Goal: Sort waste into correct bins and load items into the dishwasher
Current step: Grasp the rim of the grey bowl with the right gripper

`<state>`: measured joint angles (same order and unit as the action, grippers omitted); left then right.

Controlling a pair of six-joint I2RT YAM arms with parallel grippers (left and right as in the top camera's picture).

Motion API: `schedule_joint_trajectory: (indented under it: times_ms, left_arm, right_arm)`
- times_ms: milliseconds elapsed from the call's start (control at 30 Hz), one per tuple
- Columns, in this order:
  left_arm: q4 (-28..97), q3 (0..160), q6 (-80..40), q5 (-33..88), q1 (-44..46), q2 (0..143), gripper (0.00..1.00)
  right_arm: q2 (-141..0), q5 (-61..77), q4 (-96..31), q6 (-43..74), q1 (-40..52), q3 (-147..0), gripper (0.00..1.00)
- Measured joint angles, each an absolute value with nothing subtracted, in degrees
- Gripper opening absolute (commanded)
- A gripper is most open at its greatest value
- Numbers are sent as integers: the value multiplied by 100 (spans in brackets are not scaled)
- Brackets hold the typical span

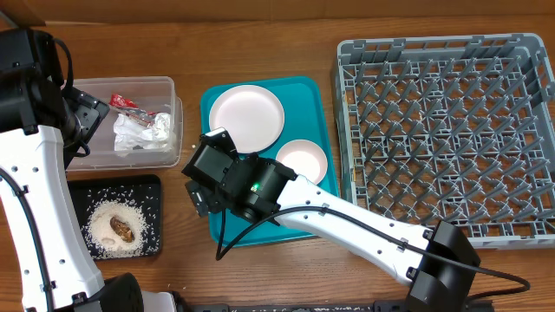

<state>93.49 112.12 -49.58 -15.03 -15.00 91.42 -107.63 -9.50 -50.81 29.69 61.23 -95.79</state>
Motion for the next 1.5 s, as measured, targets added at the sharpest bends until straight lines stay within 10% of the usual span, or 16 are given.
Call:
schedule_joint_trajectory:
  times_ms: [467,1500]
  left_arm:
    - [9349,11212,-4958,-1503,-1500,9142,100]
    - [9349,11212,-4958,-1503,-1500,9142,100]
  right_arm:
    - [-11410,-764,-4447,2670,6130,-9572,99]
    - [-12339,-705,-4274,1538,6436,-9509,43]
